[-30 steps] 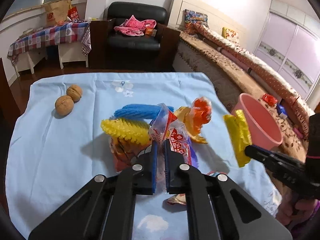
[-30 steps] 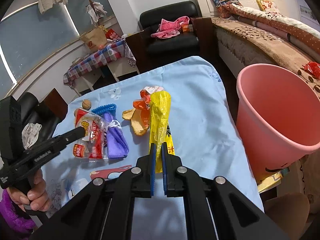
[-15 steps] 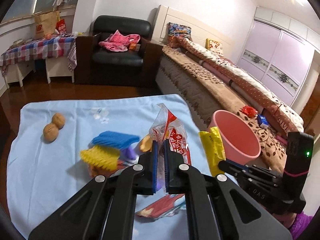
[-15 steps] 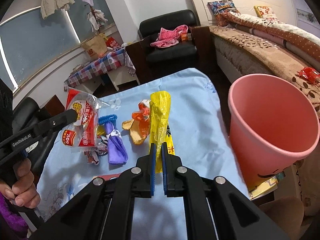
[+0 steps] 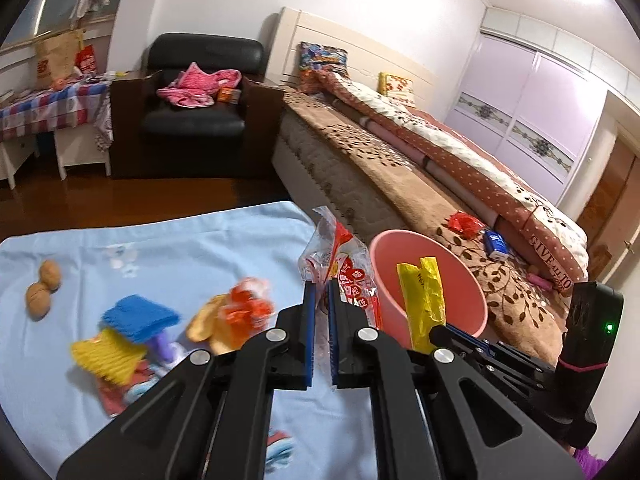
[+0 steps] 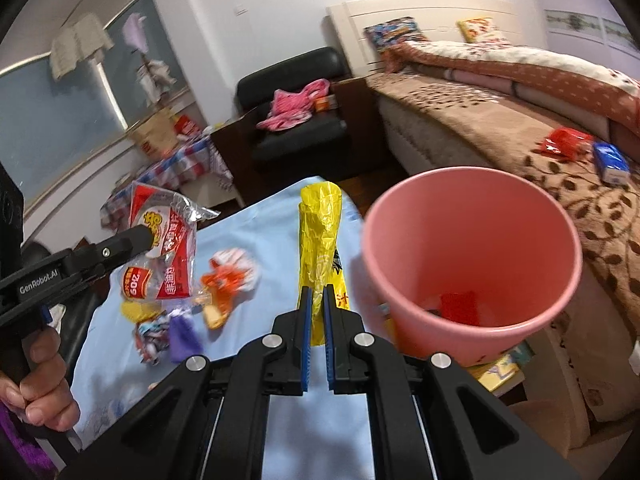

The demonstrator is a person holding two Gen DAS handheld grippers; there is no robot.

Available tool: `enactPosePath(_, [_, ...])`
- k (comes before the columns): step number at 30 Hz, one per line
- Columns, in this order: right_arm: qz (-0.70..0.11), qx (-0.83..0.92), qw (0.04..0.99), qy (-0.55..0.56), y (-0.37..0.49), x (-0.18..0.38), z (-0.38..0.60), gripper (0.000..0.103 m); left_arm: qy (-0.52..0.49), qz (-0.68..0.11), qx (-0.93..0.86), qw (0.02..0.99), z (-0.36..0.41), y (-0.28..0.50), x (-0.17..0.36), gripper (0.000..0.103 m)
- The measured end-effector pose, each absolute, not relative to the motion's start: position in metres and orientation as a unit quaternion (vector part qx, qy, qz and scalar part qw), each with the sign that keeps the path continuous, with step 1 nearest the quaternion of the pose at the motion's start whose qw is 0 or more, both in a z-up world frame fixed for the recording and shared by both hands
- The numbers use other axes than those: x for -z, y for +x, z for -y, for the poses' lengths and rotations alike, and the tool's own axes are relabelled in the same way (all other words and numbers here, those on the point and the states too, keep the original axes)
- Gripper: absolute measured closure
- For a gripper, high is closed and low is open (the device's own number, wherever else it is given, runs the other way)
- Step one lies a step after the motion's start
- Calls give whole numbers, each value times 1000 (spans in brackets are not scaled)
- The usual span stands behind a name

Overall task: Collect trash
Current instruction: 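Carry the clear bag and yellow wrapper in both grippers over the pink bucket, then open both grippers to drop the bag and wrapper into the bucket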

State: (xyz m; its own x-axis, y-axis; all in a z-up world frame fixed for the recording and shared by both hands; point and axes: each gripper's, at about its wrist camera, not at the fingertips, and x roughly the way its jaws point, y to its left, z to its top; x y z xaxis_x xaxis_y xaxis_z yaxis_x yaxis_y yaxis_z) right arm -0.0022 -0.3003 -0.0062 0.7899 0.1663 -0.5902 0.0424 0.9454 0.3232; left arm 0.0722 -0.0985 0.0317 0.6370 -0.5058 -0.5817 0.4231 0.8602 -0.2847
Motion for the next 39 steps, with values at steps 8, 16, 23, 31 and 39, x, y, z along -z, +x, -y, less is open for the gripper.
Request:
enactPosePath(8, [-306, 15, 933, 190, -6, 7, 354, 98, -37, -347, 281, 894, 155, 86, -29, 98])
enactPosePath(16, [-302, 44, 930, 202, 0, 13, 384, 98, -16, -355, 288, 889, 208, 100, -21, 98])
enactPosePath(23, [-312, 59, 924, 212, 9, 26, 401, 98, 1, -363, 283, 888, 236, 111, -10, 98])
enactPosePath(31, [-326, 66, 918, 214, 19, 39, 405, 98, 24, -374, 276, 885, 256, 122, 7, 98])
enactPosePath(39, [-335, 76, 913, 218, 27, 48, 410, 97, 21, -384, 271, 883, 264, 132, 15, 98])
